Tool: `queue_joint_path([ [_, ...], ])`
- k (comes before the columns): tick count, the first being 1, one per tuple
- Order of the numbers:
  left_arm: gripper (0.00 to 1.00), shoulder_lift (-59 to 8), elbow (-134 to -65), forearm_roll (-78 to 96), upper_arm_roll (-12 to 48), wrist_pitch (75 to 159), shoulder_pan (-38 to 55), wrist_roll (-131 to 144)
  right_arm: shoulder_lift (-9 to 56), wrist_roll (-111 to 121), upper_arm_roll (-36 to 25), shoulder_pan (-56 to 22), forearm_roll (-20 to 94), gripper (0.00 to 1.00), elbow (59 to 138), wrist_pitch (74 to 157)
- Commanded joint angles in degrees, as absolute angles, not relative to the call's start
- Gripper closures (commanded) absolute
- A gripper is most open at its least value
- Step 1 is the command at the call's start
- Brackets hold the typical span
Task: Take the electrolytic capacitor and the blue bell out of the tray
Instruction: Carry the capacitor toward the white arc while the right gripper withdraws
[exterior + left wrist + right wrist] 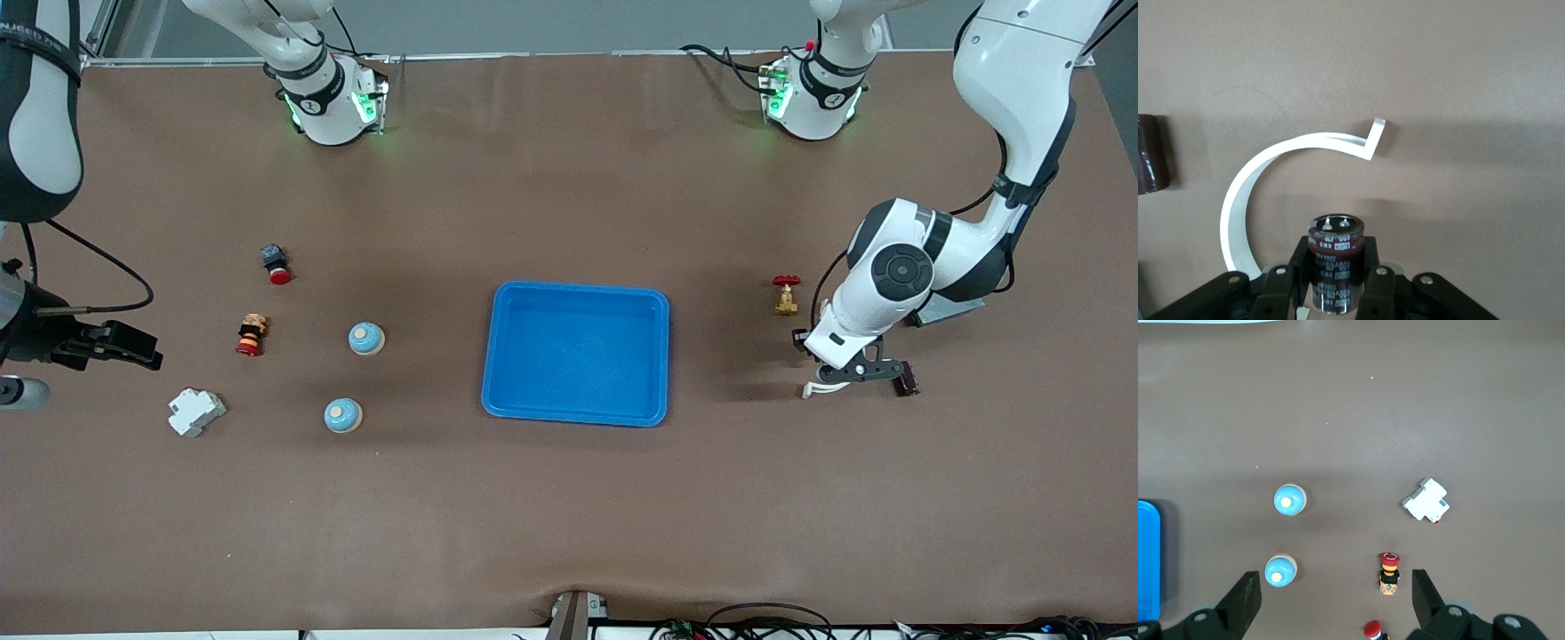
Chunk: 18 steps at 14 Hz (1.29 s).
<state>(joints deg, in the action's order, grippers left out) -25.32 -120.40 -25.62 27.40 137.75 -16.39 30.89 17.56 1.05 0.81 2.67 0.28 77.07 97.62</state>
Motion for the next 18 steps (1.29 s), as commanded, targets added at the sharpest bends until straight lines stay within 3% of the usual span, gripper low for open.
queue_joint_path([
  [1, 1.00, -27.2, -120.4, -26.8, 27.9, 138.7, -17.0, 30.7, 14.2, -0.1, 1.1, 2.9, -0.4, 0.00, 77.9, 92.8],
  [8, 1.00, -28.7, -119.9, -26.8, 27.9, 138.7, -17.0, 31.6, 6.8, -0.2, 1.2, 2.1, 0.4, 0.00, 87.1, 93.7],
  [14, 1.00, -29.9, -119.2, -26.7, 27.8, 138.7, -16.6, 31.6, 4.0, -0.3, 1.0, 1.3, 0.5, 0.00, 88.9, 93.5],
  [15, 0.96, -30.1, -119.0, -26.7, 27.8, 138.7, -16.6, 31.6, 3.8, -0.8, 1.1, 1.4, 0.7, 0.00, 88.9, 93.3],
  [16, 0.87, -30.2, -118.9, -26.8, 27.8, 138.7, -16.6, 31.5, 3.5, -1.3, 1.1, 1.5, 0.8, 0.00, 88.9, 93.0],
  [17, 0.62, -30.3, -118.7, -26.8, 27.8, 138.7, -16.6, 31.5, 2.9, -1.6, 1.1, 1.6, 0.8, 0.00, 88.9, 92.8],
  [18, 0.25, -30.2, -118.7, -26.8, 27.8, 138.7, -16.5, 31.5, 2.7, -1.6, 1.1, 1.7, 0.8, 0.00, 89.2, 92.5],
])
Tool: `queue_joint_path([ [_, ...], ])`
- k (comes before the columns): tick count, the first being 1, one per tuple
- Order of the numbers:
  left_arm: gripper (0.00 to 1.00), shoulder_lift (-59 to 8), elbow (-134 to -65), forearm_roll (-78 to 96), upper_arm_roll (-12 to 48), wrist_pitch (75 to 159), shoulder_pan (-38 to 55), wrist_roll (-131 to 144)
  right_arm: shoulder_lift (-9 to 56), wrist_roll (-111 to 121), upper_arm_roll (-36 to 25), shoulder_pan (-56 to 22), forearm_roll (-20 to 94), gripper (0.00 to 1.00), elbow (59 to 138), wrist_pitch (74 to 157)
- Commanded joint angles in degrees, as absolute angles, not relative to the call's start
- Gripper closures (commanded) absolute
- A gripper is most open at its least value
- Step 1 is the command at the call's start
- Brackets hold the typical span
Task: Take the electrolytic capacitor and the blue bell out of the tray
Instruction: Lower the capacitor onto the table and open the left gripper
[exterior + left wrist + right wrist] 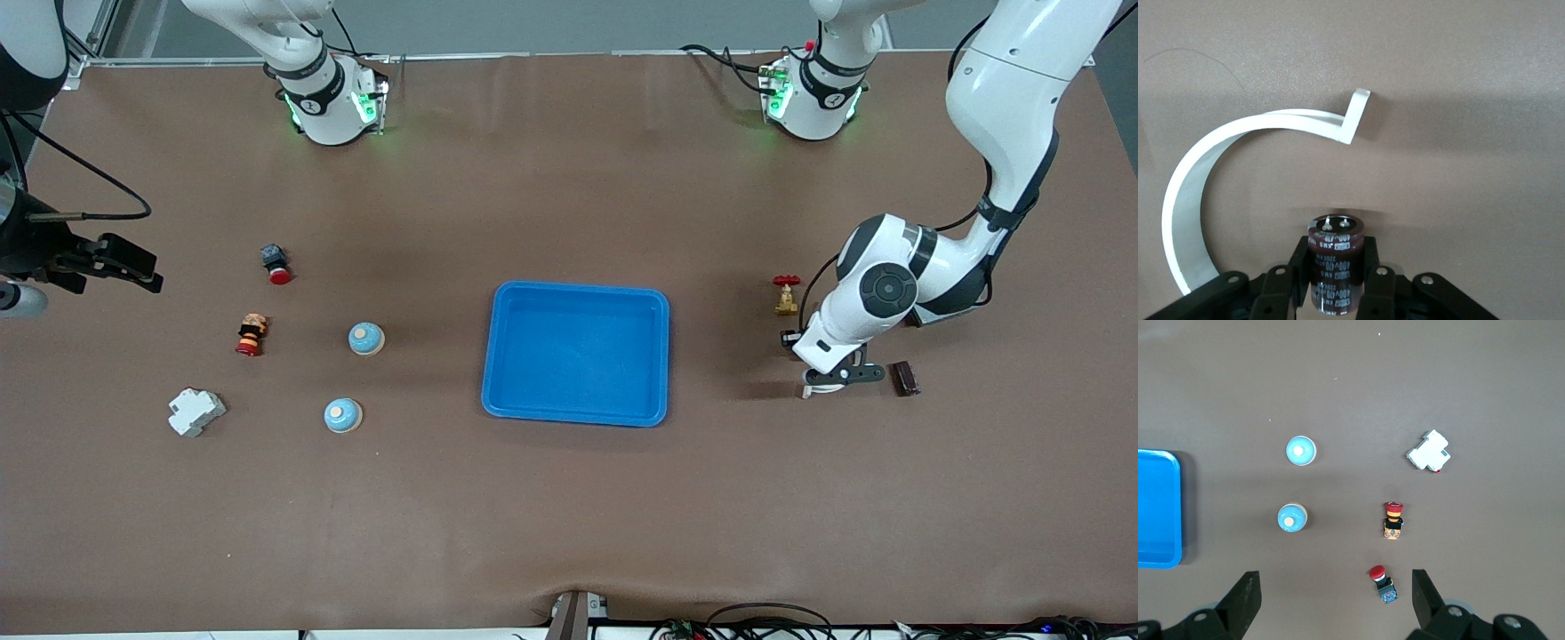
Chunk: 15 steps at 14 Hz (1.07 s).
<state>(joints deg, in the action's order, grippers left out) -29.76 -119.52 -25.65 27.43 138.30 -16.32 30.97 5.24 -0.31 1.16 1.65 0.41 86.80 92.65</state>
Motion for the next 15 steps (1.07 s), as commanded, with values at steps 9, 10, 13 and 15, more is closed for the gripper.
queue_joint_path([
  [9, 0.00, -27.4, -118.6, -26.8, 27.7, 138.0, -17.9, 30.8, 1.2, -1.8, 0.6, 0.7, 0.8, 0.00, 92.1, 93.9],
  [10, 0.00, -27.0, -118.7, -26.8, 28.0, 137.9, -19.3, 30.7, 1.0, -1.9, 0.4, 0.6, 0.8, 0.00, 92.9, 94.5],
  [13, 0.00, -25.1, -118.6, -25.9, 29.7, 136.7, -22.1, 30.6, -0.4, -1.9, -2.6, -2.0, 0.8, 0.00, 95.5, 96.4],
  [15, 0.00, -25.0, -116.4, -25.8, 32.6, 134.1, -24.9, 28.5, -0.4, -1.9, -2.6, -1.9, 0.8, 0.00, 95.5, 96.5],
])
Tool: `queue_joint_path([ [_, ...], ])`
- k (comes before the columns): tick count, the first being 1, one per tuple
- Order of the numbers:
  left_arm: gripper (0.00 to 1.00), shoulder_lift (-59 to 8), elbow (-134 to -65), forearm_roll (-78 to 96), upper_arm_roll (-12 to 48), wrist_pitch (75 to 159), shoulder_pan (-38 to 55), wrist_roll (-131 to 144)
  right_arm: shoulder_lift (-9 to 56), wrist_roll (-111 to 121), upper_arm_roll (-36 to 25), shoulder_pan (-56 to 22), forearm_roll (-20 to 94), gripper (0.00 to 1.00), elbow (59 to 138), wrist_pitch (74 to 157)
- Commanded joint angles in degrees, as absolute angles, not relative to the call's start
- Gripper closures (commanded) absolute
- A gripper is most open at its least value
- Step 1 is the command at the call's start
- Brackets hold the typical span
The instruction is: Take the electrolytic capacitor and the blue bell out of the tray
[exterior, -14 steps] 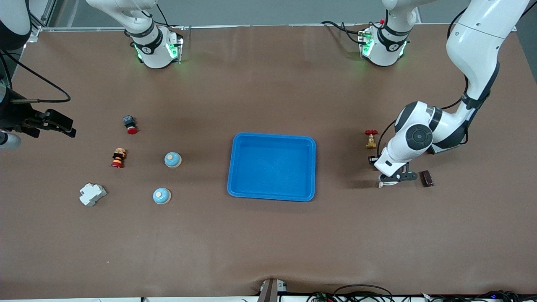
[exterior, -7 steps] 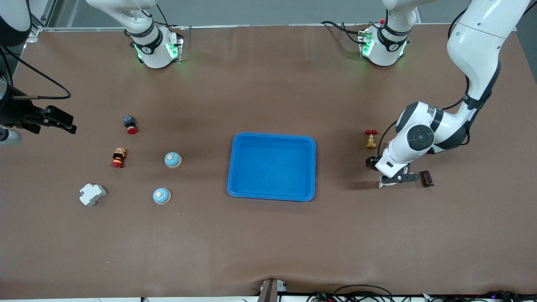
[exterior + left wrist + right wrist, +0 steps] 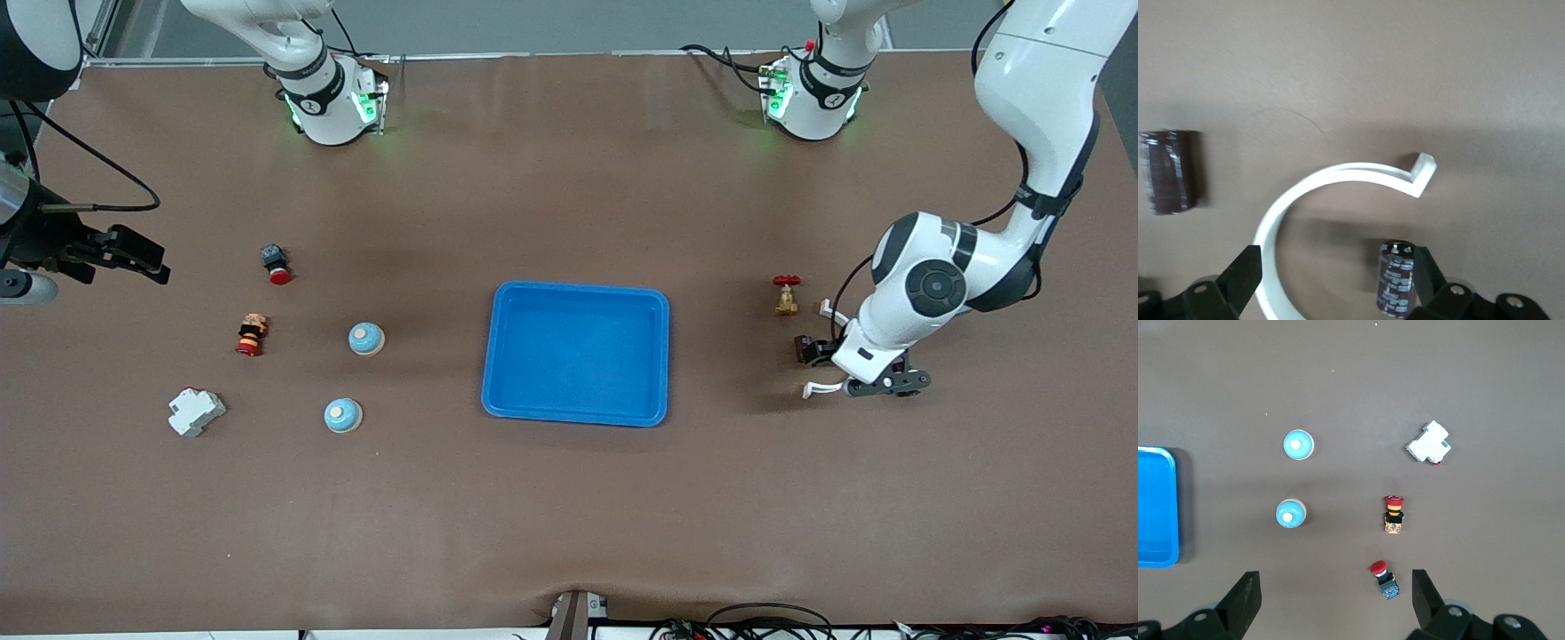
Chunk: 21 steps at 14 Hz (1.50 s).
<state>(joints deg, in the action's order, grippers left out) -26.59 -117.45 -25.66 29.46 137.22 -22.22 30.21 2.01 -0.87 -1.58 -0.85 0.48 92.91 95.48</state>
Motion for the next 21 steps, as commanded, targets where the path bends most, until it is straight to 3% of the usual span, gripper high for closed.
queue_joint_path([
  [1, 0.00, -25.0, -115.0, -25.8, 33.9, 131.8, -26.4, 27.3, -0.4, -1.9, -2.6, -1.8, 0.8, 0.00, 95.5, 96.5],
  [4, 0.00, -25.0, -110.1, -22.5, 37.2, 124.6, -29.8, 20.4, -0.2, -1.9, -2.6, -1.8, 0.8, 0.00, 95.4, 96.8],
  [9, 0.00, -25.0, -97.4, -16.7, 37.3, 106.7, -31.1, 10.3, -0.1, -1.9, -2.6, -1.9, 0.8, 0.00, 95.4, 97.5],
  [13, 0.00, -22.6, -91.4, -15.1, 37.2, 101.3, -31.6, 10.2, -0.1, -1.9, -2.0, -1.2, 0.8, 0.00, 95.4, 97.6],
  [21, 0.00, -17.9, -85.9, -14.2, 37.4, 93.8, -33.2, 10.0, -0.1, -1.9, -0.1, 0.7, 0.9, 0.00, 95.4, 97.7],
])
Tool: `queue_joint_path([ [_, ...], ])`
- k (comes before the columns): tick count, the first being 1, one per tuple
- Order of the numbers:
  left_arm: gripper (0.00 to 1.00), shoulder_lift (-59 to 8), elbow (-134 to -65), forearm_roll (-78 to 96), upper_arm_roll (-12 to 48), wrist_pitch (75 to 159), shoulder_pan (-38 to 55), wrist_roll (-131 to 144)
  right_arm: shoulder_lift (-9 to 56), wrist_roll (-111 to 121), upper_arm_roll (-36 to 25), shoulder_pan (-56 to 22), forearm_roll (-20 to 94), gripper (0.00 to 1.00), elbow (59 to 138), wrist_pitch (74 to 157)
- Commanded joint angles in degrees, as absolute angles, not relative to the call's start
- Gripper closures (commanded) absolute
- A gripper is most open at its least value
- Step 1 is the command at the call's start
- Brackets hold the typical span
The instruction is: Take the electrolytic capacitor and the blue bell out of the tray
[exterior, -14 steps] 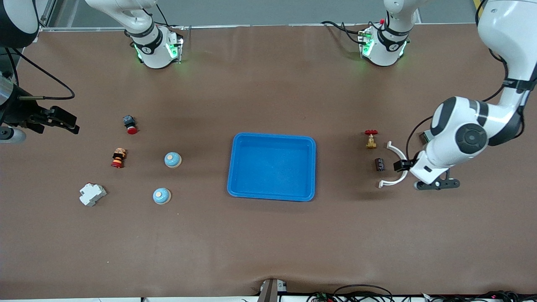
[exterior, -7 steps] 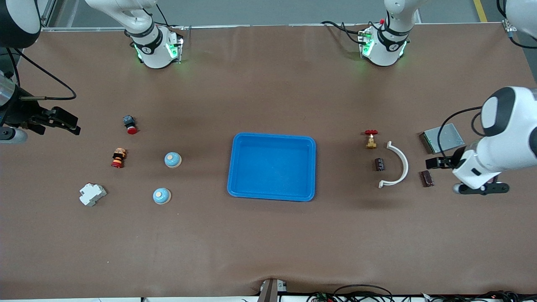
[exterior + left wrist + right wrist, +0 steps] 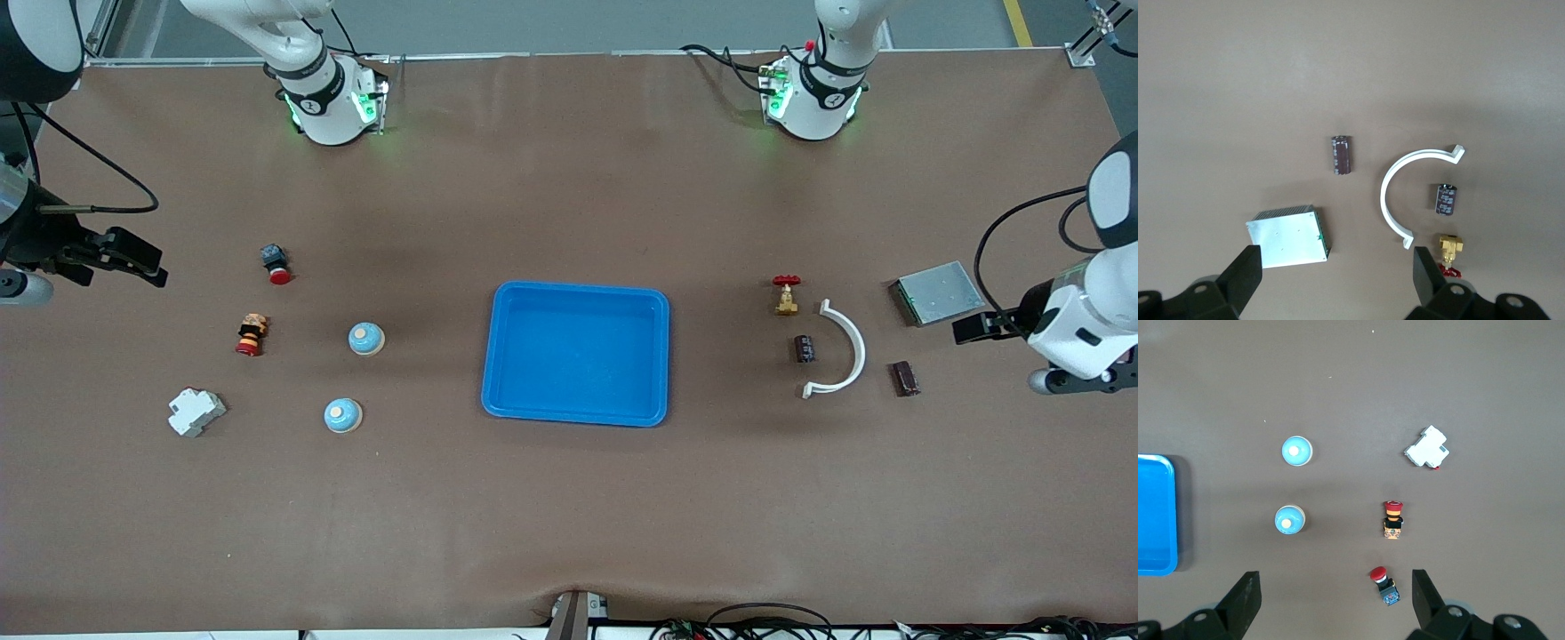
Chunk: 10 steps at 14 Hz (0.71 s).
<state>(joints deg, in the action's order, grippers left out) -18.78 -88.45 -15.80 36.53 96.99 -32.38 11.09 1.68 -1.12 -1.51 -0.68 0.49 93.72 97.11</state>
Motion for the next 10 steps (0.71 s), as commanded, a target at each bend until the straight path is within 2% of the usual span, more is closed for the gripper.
queue_joint_path([
  [1, 0.00, -17.9, -84.9, -13.4, 37.4, 93.2, -33.2, 10.0, -0.1, -1.9, -0.1, 0.7, 1.0, 0.00, 95.4, 97.7],
  [7, 0.00, -17.7, -82.9, -12.0, 37.3, 93.1, -31.6, 10.3, 0.1, -1.9, -0.1, 0.5, 1.0, 0.00, 95.4, 97.7],
  [9, 0.00, -17.1, -82.4, -12.0, 35.9, 93.0, -28.9, 10.4, 0.1, -1.8, -0.1, 0.5, 0.9, 0.00, 95.2, 97.7],
  [10, 0.00, -16.6, -82.4, -11.9, 32.8, 92.7, -26.6, 10.3, 0.1, -1.8, -0.2, 0.6, 0.9, 0.00, 94.9, 97.6],
])
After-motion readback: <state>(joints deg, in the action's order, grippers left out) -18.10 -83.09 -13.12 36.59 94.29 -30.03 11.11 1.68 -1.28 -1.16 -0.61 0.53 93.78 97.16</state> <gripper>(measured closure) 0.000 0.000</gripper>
